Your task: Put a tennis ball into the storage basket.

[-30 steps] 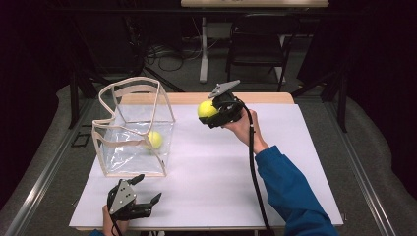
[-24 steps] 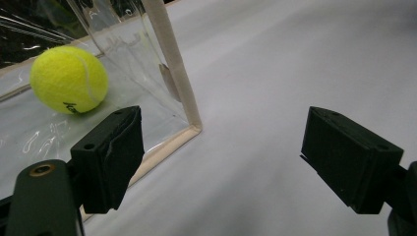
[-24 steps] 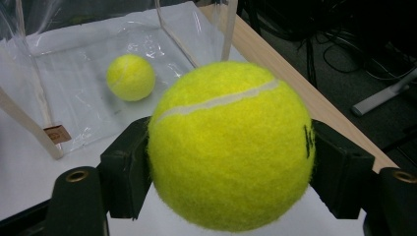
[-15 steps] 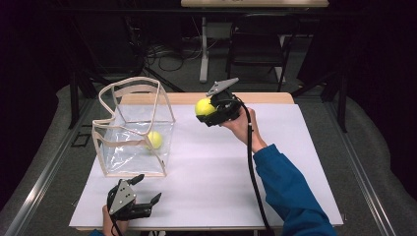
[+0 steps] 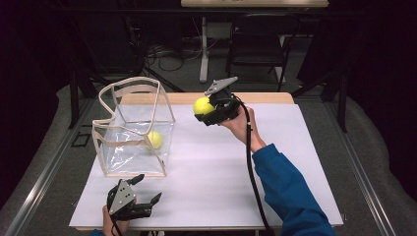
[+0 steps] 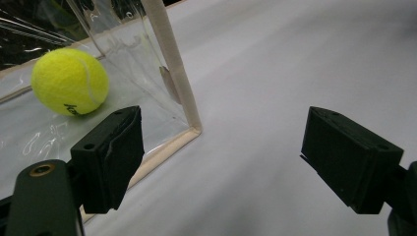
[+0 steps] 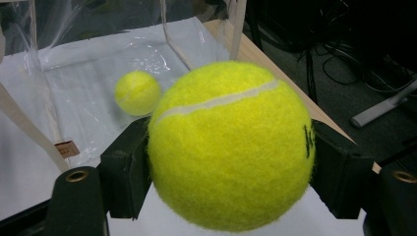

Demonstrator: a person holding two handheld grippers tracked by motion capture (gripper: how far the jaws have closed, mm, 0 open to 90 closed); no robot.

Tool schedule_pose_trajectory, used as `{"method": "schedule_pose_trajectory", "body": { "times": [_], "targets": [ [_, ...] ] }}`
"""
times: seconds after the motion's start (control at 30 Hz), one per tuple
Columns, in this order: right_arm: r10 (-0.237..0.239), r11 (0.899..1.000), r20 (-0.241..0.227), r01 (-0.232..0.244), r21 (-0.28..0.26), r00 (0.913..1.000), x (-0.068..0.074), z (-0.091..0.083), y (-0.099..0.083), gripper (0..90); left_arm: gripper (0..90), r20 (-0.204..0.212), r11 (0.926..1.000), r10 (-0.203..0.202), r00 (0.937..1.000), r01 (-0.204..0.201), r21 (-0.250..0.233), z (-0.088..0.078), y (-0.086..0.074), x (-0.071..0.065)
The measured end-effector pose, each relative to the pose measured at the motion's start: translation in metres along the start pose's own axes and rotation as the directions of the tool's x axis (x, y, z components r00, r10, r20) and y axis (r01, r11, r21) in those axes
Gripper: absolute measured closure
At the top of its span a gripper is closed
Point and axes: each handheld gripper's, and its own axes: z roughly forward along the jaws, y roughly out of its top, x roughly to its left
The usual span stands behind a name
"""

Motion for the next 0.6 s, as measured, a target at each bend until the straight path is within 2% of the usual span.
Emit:
{"method": "schedule_pose_trajectory", "body": {
  "times": [0.6],
  "targets": [
    [-0.016, 1.000, -0.006, 0.016, -0.012, 0.9999, 0.0043, -0.0004, 0.0092, 26.2, 16.0, 0.002, 1.0000, 0.000, 1.0000, 0.000, 0.000, 0.0002, -0.0001, 0.0002]
  ]
}}
